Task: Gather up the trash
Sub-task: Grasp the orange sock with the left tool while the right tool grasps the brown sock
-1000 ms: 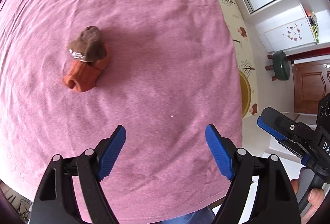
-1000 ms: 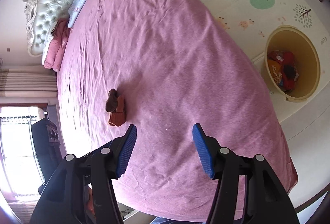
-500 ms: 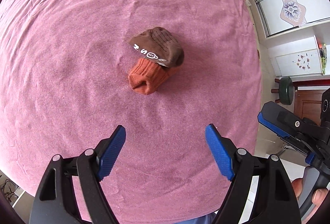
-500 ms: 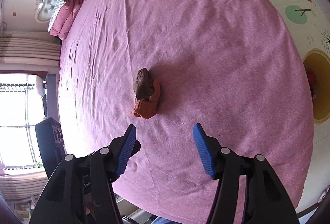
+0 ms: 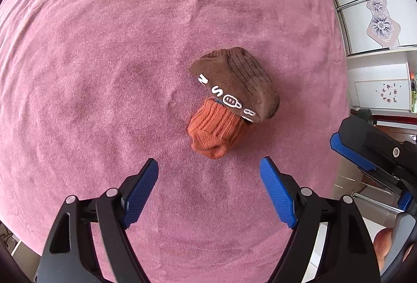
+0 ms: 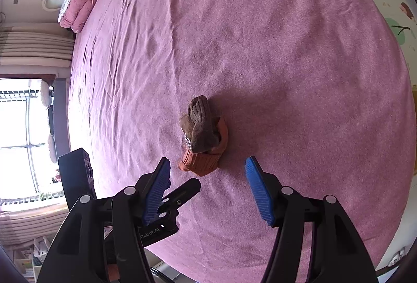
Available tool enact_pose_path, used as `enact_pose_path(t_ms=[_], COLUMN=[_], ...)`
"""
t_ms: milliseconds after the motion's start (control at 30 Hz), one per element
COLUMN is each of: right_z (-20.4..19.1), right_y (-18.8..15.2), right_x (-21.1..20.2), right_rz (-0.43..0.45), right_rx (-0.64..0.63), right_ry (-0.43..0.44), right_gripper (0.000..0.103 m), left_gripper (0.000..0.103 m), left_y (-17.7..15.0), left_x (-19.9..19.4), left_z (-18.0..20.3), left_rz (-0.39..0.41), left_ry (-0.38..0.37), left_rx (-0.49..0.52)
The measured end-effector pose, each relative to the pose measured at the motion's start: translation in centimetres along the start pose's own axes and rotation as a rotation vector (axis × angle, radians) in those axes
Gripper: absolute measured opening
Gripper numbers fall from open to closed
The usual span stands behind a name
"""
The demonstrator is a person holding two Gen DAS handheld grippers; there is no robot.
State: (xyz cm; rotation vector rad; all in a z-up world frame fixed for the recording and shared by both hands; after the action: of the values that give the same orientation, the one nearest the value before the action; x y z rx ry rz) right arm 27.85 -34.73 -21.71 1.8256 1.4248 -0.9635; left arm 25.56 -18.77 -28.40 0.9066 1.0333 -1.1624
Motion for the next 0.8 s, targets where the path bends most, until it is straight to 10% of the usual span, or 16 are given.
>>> enact_pose_path(t_ms=[800], right_z=[-0.8], right_y=[4.2], right_x=[7.9], right_rz=[-0.121], right_rx=[-0.028], right_ry=[-0.029], right_gripper=[0.06], left_gripper=[0.048], left_y=[2.6], left_x=[5.3], left_z=[-0.1], left_rz=[-0.077], left_ry=[-0.1], left_rx=[-0.072])
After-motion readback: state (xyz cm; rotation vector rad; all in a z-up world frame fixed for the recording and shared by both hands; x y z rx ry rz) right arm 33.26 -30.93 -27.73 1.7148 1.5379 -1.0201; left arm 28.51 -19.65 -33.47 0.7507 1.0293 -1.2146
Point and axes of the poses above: each gripper's, at about its wrist camera, not at the fingertips, and x roughly the way its jaws point, z to its right, y to its top, the point moved 4 cm from there along x, roughly the way its jaws point, and after that the axes turned 7 degrees about z, right-handed, at the moved point
